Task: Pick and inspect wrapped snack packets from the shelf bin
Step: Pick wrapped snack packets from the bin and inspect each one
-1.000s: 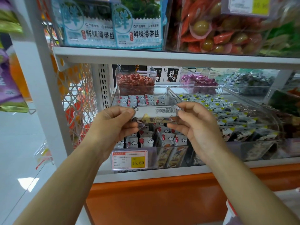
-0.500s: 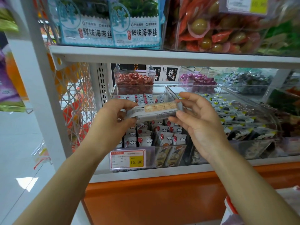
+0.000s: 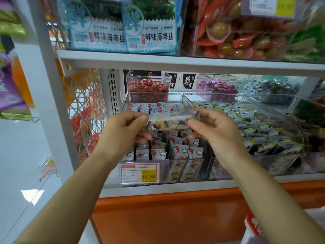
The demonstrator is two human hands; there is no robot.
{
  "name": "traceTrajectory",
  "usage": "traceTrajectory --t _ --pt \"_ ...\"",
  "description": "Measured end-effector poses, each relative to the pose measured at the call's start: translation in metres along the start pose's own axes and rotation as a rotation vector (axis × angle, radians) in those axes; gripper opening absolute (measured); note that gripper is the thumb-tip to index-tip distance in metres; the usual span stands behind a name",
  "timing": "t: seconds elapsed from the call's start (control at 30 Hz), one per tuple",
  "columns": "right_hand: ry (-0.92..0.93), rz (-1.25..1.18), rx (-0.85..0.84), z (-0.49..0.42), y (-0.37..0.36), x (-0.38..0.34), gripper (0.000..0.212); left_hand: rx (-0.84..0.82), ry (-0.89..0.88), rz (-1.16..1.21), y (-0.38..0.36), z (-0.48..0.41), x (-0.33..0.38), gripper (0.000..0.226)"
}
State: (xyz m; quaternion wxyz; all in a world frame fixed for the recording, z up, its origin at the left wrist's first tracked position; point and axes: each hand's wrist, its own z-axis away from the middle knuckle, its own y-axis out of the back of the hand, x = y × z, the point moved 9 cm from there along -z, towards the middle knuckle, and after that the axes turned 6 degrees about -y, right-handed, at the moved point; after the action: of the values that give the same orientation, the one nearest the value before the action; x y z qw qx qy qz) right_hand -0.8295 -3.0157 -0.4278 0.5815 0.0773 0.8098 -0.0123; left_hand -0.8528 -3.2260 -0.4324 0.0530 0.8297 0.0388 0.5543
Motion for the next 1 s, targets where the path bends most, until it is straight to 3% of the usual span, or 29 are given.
traceTrajectory --t 0.07,0.13,0.27,0.43,0.57,0.83,0.93,1.0 --pt "0.016 -0.018 0.122 -0.007 0.012 -0.005 0.010 0.050 -0.034 -0.112 -0.002 -0.010 0.002 0.018" --pt "0.014 -0.040 0.243 -0.014 0.024 -0.007 0.008 0.040 -0.092 -0.380 -0.010 -0.028 0.005 0.025" --pt "0.011 -0.043 0.336 -0.035 0.036 -0.009 0.012 -0.222 -0.126 -0.915 -0.050 -0.078 -0.023 0.033" --pt "0.040 0.047 0.317 -0.063 0.033 -0.010 0.011 -0.496 -0.088 -1.186 -0.078 -0.119 -0.071 0.064" --pt "0.034 0.080 0.290 -0.082 0.025 -0.003 0.013 -0.617 -0.018 -1.315 -0.077 -0.126 -0.096 0.082" --pt "0.108 0.306 0.195 -0.122 -0.012 -0.007 0.014 -0.663 0.006 -1.376 -0.072 -0.107 -0.087 0.073" --pt "0.181 0.513 0.122 -0.141 -0.040 -0.008 0.023 -0.708 -0.017 -1.436 -0.072 -0.100 -0.085 0.062" --pt "0.232 0.677 0.054 -0.151 -0.061 -0.007 0.014 -0.690 0.005 -1.418 -0.069 -0.099 -0.083 0.063"
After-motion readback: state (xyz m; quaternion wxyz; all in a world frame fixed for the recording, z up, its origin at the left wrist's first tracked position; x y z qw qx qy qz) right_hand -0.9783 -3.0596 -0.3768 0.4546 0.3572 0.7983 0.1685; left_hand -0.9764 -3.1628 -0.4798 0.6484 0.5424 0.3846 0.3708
